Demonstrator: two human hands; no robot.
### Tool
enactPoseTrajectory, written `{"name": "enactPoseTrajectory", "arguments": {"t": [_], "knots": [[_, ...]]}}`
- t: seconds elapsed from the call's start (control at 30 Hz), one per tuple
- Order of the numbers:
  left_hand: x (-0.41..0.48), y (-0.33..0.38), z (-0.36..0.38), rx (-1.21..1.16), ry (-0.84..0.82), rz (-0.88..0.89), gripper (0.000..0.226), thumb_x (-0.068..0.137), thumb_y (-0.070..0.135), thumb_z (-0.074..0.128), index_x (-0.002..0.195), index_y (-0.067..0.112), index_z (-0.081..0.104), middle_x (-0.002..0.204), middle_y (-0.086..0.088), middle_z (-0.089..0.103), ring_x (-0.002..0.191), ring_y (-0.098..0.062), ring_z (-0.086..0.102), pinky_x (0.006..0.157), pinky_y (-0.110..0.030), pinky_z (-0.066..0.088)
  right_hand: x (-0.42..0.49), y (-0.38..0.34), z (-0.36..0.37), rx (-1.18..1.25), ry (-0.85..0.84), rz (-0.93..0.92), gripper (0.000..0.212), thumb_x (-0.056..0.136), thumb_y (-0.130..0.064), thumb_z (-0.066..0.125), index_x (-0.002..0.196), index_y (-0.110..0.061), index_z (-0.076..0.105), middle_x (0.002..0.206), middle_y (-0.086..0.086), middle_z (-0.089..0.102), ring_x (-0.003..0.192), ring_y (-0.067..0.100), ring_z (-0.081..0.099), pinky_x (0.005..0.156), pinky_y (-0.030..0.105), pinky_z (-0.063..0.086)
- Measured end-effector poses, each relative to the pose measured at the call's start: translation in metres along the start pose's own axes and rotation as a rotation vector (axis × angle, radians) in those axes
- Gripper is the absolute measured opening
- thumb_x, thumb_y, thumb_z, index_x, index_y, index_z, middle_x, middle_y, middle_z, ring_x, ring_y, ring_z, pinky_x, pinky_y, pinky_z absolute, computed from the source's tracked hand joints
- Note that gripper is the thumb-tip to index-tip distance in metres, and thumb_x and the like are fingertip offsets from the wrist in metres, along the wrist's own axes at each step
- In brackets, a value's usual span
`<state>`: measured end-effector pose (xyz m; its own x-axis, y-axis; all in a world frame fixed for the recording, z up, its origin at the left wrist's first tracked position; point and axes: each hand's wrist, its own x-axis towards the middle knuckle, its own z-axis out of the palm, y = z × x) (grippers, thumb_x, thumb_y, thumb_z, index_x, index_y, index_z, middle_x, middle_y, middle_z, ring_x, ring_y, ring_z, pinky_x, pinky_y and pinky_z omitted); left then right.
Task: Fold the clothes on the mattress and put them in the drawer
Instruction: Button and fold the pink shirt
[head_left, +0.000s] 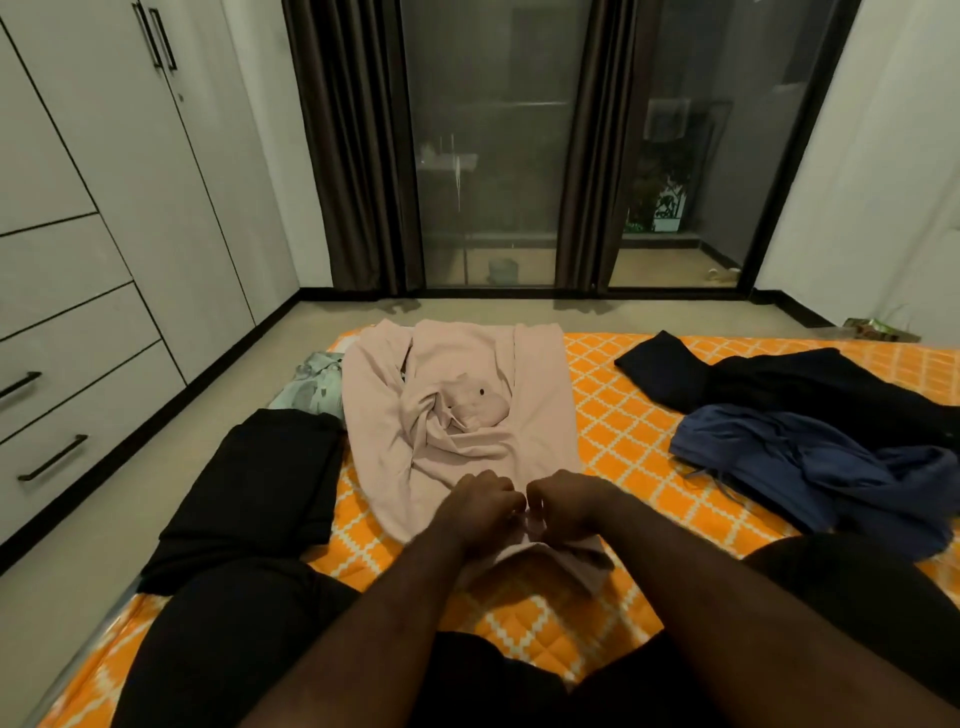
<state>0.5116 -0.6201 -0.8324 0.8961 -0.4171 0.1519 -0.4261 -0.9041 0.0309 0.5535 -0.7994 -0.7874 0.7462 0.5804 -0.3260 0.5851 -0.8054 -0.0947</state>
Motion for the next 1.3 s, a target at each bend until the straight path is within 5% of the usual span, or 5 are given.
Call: {"name": "enactPoseTrajectory", "arguments": {"t": [0.13, 0.53, 0.87, 1.17, 1.3], "knots": [[-0.005, 0.007, -0.004, -0.058, 0.076, -0.006, 0.049, 0.090, 0.053, 0.037, 0.091, 0.020, 0.073, 0.092, -0.003, 0.065, 0.083, -0.023, 0.053, 0.069, -0.038, 0.046, -0.002, -0.001, 0.008, -0.017, 0.080, 0.021, 0.038, 0.092, -0.055, 0.062, 0.113, -0.023, 0.055, 0.115, 0.009, 0.063, 0.102, 0.031, 0.061, 0.077, 0.037, 0.047], [0.005, 0.013, -0.016, -0.398, -0.137, -0.189, 0.021, 0.094, 0.036, 0.064, 0.108, 0.021, 0.067, 0.111, -0.001, 0.062, 0.101, -0.018, 0.056, 0.089, -0.038, 0.050, 0.004, 0.008, -0.014, 0.031, -0.374, 0.026, 0.029, 0.093, -0.015, 0.069, 0.122, -0.012, 0.071, 0.124, 0.011, 0.069, 0.090, 0.023, 0.061, 0.077, 0.035, 0.051], [0.026, -0.103, -0.041, -0.478, 0.129, -0.812, 0.059, 0.070, 0.030, 0.082, 0.118, 0.020, 0.049, 0.112, -0.009, 0.045, 0.100, -0.029, 0.051, 0.089, -0.037, 0.049, 0.048, 0.027, -0.055, 0.773, 0.088, 0.044, 0.017, 0.091, -0.010, 0.070, 0.108, -0.011, 0.073, 0.099, 0.012, 0.076, 0.080, 0.019, 0.071, 0.069, 0.030, 0.058], [0.063, -0.137, -0.023, -0.217, 0.147, -0.979, 0.039, 0.093, 0.046, 0.060, 0.120, 0.020, 0.049, 0.124, -0.012, 0.040, 0.105, -0.039, 0.058, 0.087, -0.044, 0.049, 0.100, 0.011, -0.024, 1.798, 0.176, 0.139, 0.026, 0.099, -0.016, 0.061, 0.125, -0.013, 0.063, 0.108, 0.013, 0.067, 0.098, 0.030, 0.067, 0.103, 0.050, 0.054], [0.070, -0.148, -0.010, -0.388, 0.466, -1.010, 0.027, 0.094, 0.035, 0.055, 0.094, 0.011, 0.066, 0.103, -0.014, 0.063, 0.091, -0.037, 0.061, 0.080, -0.040, 0.051, 0.103, 0.016, -0.021, 1.908, 0.203, 0.188, 0.020, 0.099, -0.020, 0.062, 0.118, -0.014, 0.066, 0.110, 0.016, 0.066, 0.095, 0.033, 0.065, 0.090, 0.042, 0.057]]}}
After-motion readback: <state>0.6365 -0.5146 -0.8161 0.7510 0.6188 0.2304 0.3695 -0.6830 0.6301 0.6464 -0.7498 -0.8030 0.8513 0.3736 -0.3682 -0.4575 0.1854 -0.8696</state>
